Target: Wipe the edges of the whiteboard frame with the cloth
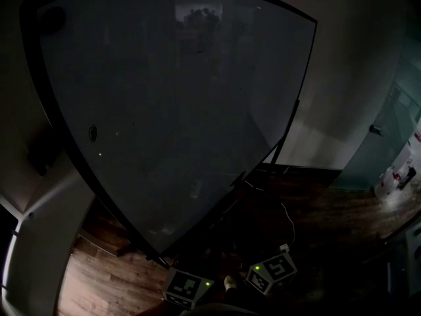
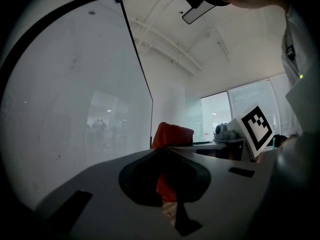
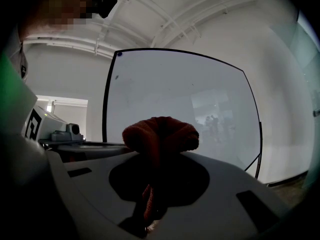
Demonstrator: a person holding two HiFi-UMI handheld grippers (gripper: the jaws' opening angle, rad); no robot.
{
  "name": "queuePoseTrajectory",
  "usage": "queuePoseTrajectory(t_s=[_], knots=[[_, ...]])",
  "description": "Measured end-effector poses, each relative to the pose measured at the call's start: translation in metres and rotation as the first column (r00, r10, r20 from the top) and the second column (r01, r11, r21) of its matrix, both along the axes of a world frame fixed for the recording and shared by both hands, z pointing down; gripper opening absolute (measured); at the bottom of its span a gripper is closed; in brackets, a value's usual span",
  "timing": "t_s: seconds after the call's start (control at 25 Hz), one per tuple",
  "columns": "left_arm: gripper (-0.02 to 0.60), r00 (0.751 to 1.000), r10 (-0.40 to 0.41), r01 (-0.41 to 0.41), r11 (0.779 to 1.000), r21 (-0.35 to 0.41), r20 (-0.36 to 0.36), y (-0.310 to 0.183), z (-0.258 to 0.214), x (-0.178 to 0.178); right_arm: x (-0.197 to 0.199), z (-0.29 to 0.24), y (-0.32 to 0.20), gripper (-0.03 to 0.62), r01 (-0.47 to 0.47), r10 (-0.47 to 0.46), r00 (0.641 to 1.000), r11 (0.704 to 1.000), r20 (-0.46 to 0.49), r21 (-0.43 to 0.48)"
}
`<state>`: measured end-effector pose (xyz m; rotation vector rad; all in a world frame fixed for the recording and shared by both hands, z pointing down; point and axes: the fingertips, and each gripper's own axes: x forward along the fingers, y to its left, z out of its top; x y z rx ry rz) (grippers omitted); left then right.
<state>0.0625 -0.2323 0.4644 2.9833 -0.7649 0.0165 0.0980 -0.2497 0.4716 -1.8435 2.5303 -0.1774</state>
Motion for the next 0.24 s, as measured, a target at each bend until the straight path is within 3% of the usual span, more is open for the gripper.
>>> queuePoseTrajectory(t_s=[0.24], knots=[[0.008,1.0,-0.003,0.003,0.999,0.035,-0.006,0.006,-0.005,-0.011,-0.014,-0.004,0.007,0.054,0.012,-0.012,1.0,1.0,-0.011,0.003]])
